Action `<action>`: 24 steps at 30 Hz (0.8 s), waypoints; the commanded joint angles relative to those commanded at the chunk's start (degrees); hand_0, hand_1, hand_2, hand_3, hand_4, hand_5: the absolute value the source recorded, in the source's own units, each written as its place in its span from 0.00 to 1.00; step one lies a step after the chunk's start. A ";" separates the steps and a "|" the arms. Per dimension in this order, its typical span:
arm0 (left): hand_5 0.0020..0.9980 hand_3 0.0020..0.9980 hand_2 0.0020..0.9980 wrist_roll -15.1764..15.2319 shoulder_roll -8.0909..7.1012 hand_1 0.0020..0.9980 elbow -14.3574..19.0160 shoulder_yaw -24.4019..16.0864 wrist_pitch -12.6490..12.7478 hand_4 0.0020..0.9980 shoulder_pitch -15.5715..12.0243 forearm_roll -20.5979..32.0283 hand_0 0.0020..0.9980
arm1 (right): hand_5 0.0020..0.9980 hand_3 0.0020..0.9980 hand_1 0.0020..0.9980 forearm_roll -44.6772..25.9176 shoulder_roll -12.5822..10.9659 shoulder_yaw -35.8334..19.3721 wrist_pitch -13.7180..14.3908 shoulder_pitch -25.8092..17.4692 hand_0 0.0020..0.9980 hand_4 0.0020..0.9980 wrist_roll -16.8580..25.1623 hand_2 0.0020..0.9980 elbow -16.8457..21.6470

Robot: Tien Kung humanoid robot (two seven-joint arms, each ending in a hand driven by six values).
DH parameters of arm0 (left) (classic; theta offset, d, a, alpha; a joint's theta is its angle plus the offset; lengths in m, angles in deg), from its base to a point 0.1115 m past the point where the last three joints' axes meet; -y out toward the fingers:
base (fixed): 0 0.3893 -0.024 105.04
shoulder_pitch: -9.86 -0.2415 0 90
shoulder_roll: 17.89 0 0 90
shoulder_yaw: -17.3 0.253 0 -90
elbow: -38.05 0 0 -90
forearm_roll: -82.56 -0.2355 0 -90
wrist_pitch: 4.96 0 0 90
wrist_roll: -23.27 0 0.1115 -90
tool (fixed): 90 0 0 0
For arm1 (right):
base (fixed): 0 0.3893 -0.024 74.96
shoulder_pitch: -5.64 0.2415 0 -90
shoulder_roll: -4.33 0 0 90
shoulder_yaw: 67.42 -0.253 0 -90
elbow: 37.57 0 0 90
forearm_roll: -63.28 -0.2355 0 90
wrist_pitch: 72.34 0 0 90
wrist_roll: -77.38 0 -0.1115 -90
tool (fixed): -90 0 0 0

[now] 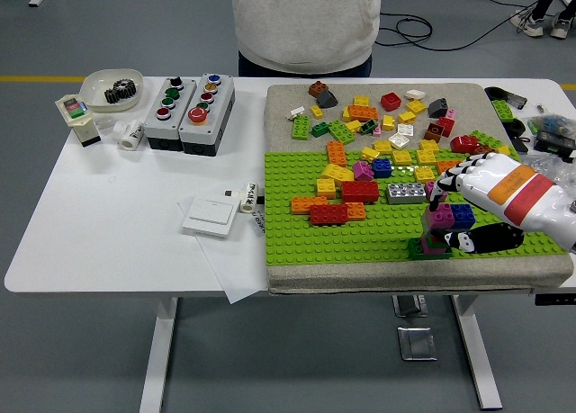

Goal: Pick up the brick,pile it on top of brick,press brick,pick up the brick,pile it on top of brick,press brick

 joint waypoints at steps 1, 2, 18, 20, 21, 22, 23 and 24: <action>0.61 0.55 0.69 0.00 0.00 0.72 0.00 0.00 0.00 0.56 0.01 0.00 0.59 | 0.41 0.52 0.56 0.02 0.00 0.01 -0.02 0.00 0.58 0.71 0.00 0.61 0.00; 0.61 0.55 0.68 0.04 0.01 0.72 0.01 0.04 -0.02 0.56 0.05 0.06 0.60 | 0.40 0.52 0.57 0.15 0.07 0.01 -0.14 -0.02 0.59 0.71 -0.01 0.61 0.02; 0.61 0.55 0.68 0.04 0.01 0.72 0.02 0.03 -0.06 0.56 0.13 0.02 0.60 | 0.40 0.52 0.57 0.77 0.21 0.99 -0.28 -0.72 0.59 0.72 0.37 0.61 0.33; 0.62 0.55 0.68 0.04 0.00 0.72 0.03 0.03 -0.05 0.56 0.14 0.03 0.60 | 0.40 0.52 0.57 0.81 0.25 1.07 -0.27 -0.73 0.59 0.72 0.38 0.61 0.32; 0.62 0.55 0.68 0.06 0.00 0.72 0.04 0.06 -0.06 0.56 0.15 0.07 0.60 | 0.40 0.52 0.57 0.81 0.31 1.21 -0.29 -0.72 0.59 0.72 0.38 0.61 0.26; 0.62 0.55 0.68 0.07 -0.01 0.72 0.04 0.07 -0.06 0.56 0.15 0.09 0.60 | 0.40 0.52 0.57 0.80 0.33 1.26 -0.31 -0.71 0.59 0.72 0.38 0.61 0.24; 0.62 0.55 0.68 0.08 0.00 0.72 0.04 0.08 -0.05 0.56 0.16 0.11 0.60 | 0.40 0.52 0.57 0.83 0.35 1.42 -0.34 -0.65 0.59 0.72 0.39 0.61 0.15; 0.62 0.55 0.68 0.08 0.00 0.72 0.05 0.09 -0.05 0.56 0.17 0.11 0.60 | 0.40 0.52 0.57 0.86 0.39 1.57 -0.36 -0.59 0.59 0.72 0.41 0.61 0.02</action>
